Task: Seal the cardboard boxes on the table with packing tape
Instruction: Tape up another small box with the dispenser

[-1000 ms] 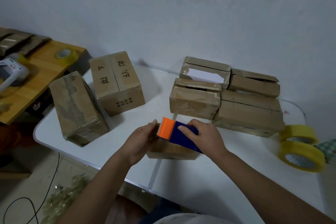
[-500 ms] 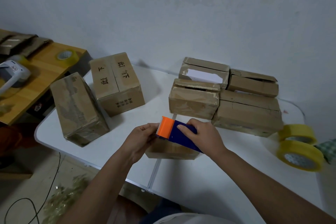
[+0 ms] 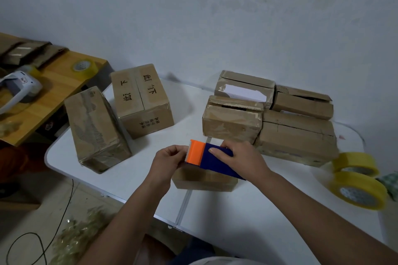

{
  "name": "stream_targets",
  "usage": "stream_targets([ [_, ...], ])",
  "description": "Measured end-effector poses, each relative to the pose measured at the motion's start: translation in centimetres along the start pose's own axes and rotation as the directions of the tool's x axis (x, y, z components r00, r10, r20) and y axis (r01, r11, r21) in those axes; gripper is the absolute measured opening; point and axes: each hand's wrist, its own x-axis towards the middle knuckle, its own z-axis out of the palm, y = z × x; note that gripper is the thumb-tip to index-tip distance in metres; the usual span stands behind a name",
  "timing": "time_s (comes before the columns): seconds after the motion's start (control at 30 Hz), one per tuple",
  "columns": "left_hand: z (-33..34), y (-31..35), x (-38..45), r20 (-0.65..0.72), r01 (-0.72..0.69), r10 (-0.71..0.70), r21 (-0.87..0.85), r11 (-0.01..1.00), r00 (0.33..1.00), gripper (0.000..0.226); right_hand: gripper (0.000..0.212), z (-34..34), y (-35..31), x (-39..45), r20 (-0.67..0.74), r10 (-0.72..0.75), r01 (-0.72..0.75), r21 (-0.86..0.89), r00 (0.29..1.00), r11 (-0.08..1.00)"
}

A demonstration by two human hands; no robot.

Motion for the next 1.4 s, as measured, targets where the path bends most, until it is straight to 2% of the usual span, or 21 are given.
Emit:
stream_targets([
  [0.13,-0.4,-0.3,-0.1,-0.014,-0.026,0.026,-0.069,0.997,1.0,0.018,0.078,-1.1,0.0,0.1,0.023,-0.032,0.033,-0.03,0.999,0.999],
  [0.27,-1.3,-1.2,-0.1,-0.012,-0.029,0.028,-0.078,0.997,1.0,0.018,0.058,-1.2,0.1,0.4,0.068,-0.042,0.046,-0.068,0.997,0.997],
  [0.4,-4.4,-2.2,0.6,-0.152,-0.026,0.004,-0.147,0.989,0.988,0.018,0.058,-1.8,0.7,0.4,0.09,-0.012,0.022,-0.114,0.996,0.993],
  [0.6,-6.1,-2.9,1.6,-0.16,0.009,-0.044,-0.216,0.976,0.986,0.019,0.059,-1.3,-0.2,1.6,0.077,-0.04,0.058,-0.25,0.996,0.967],
  [0.7,-6.0,-3.5,1.8,-0.177,0.014,-0.056,-0.226,0.974,0.983,0.017,0.057,-1.3,-0.3,1.9,0.111,-0.023,0.05,-0.248,0.994,0.968],
  [0.83,-6.0,-4.8,2.1,-0.132,0.073,-0.104,-0.223,0.972,0.986,0.017,0.057,-1.5,-0.3,2.5,0.149,-0.006,0.042,-0.244,0.989,0.969],
  [0.93,-6.4,-5.4,2.8,-0.108,0.113,-0.142,-0.241,0.964,0.984,0.016,0.059,-0.7,-0.6,3.0,0.112,0.004,0.027,-0.273,0.994,0.962],
  [1.03,-6.5,-6.2,3.4,-0.094,0.135,-0.164,-0.254,0.958,0.982,0.018,0.061,0.5,-0.6,2.9,0.005,0.005,-0.003,-0.324,1.0,0.946],
  [1.2,-5.3,-7.8,4.3,-0.155,0.164,-0.204,-0.236,0.958,0.967,0.017,0.07,1.5,-0.4,2.5,-0.111,0.0,-0.043,-0.388,0.994,0.921],
  [1.4,-3.8,-9.2,5.0,-0.161,0.221,-0.258,-0.219,0.95,0.953,0.021,0.062,2.5,-1.2,3.1,-0.065,-0.006,-0.021,-0.411,0.998,0.911],
])
